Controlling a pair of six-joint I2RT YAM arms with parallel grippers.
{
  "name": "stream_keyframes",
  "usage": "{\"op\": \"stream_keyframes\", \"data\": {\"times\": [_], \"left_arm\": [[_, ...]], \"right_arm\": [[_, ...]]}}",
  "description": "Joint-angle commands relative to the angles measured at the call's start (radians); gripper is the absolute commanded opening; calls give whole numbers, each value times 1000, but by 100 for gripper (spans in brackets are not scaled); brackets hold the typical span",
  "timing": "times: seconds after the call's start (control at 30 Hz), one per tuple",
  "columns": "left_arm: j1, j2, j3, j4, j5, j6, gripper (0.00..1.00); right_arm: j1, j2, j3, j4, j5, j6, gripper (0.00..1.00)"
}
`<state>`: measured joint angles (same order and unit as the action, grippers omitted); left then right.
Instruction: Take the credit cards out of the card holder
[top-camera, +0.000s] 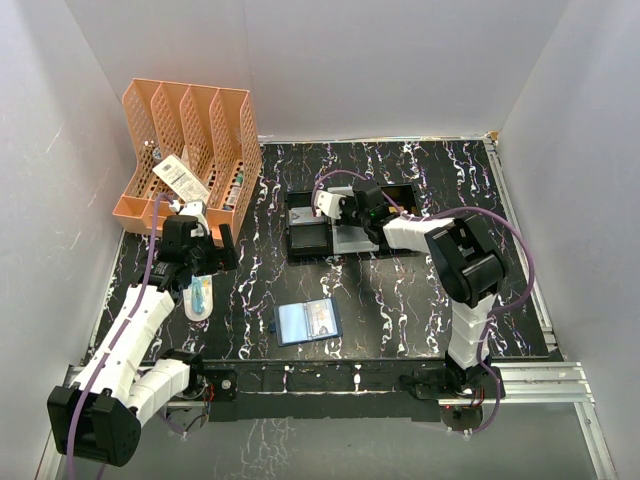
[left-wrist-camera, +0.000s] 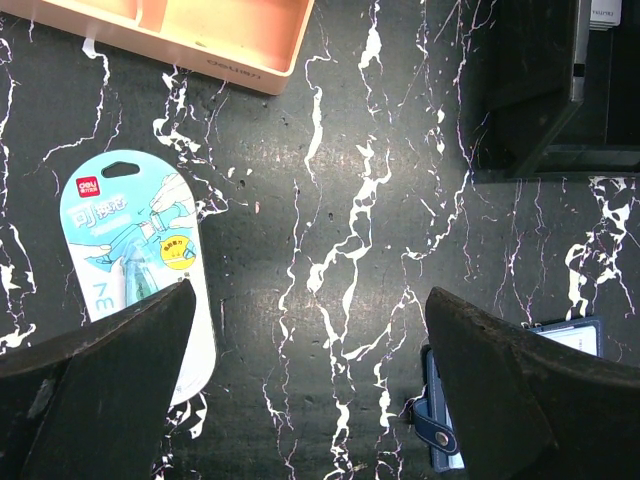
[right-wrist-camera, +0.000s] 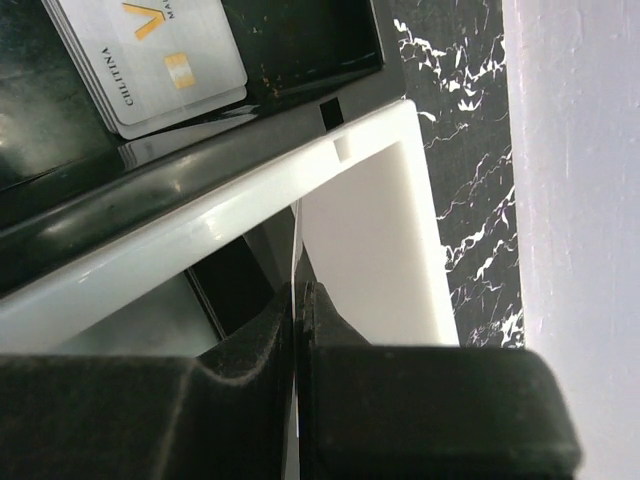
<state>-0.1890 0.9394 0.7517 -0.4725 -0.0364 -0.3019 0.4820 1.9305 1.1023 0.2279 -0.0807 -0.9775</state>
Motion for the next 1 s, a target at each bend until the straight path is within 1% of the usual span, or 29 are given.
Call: {"op": "stream_keyframes", "data": {"times": [0.0,0.13,0.23,0.37,0.43,0.47,0.5,0.57,0.6,0.73,0.97], "left_arm": [[5,-13,-1,-4,6,15,99],[3,-5,0,-5,10,16,99],[4,4,2,-8,9,15,99],[4,14,1,-5,25,17,99],[3,22,0,-4,32,19,99],[3,23,0,-5,36,19,99],[4,25,0,-5,36,20,99],[5,27,0,-4,38,20,99],[4,28,0,-3,39,20,99],[4,34,0,-3,47,21,99],[3,38,-1,1,78,24,99]], "right_arm": [[-6,22,71,59,-31,-64,0],[-6,58,89,17,-40,-90,1],[-7,68,104,-39,-66,-96,8],[-8,64,103,-60,-77,-94,16],[-10,59,105,-67,-77,-93,26],[-11,54,105,-70,-79,-91,28],[-13,48,106,-75,-86,-85,33],[-17,31,107,-82,-113,-73,47],[-19,23,108,-86,-126,-67,51],[-20,-7,118,-99,-138,-44,55],[-28,-68,112,-108,-190,14,58]]}}
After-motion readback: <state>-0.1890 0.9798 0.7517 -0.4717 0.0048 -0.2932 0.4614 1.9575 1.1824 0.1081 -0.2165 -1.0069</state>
